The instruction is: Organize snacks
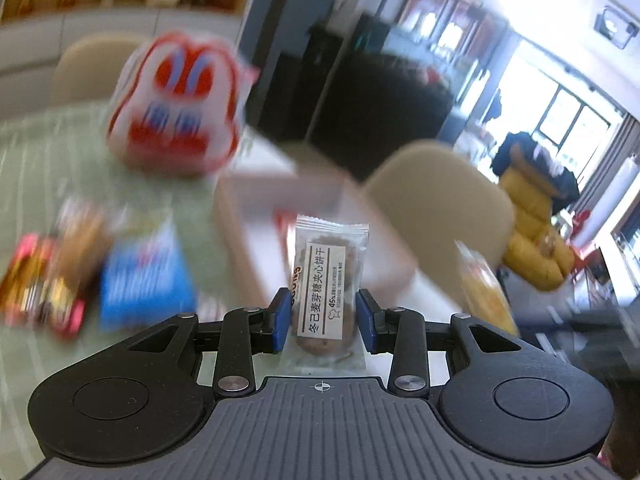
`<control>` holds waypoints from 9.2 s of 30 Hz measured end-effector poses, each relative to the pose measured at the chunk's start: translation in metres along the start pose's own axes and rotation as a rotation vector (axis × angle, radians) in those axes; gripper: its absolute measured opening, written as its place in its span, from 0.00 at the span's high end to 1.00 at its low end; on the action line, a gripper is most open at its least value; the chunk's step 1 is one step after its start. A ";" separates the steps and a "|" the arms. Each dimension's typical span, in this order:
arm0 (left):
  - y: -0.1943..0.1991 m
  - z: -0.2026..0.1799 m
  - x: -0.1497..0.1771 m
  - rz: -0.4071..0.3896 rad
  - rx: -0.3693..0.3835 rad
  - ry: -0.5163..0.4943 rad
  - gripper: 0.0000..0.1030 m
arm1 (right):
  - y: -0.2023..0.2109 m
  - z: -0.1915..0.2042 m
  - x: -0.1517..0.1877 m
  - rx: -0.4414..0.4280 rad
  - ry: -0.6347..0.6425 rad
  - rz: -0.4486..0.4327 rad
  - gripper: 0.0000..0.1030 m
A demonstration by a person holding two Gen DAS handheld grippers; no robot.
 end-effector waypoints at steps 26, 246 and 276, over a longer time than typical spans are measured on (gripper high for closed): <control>-0.027 0.006 0.088 0.200 -0.055 0.351 0.60 | -0.141 -0.046 -0.145 -0.057 0.060 0.074 0.69; -0.115 0.003 -0.107 0.228 0.070 0.216 0.55 | 0.022 -0.052 -0.008 0.167 -0.006 -0.228 0.23; 0.016 0.060 0.061 0.065 -0.172 0.488 0.54 | -0.213 -0.033 -0.164 -0.003 0.016 0.154 0.22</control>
Point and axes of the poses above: each gripper's, at about its wrist camera, not at the fingertips, and y roughly against the way its jaws point, z to its left, x to its underside, the point moved 4 cm from there along -y, roughly the way its jaws point, and after that the axes turned 10 degrees about z, right-handed, at the moved point
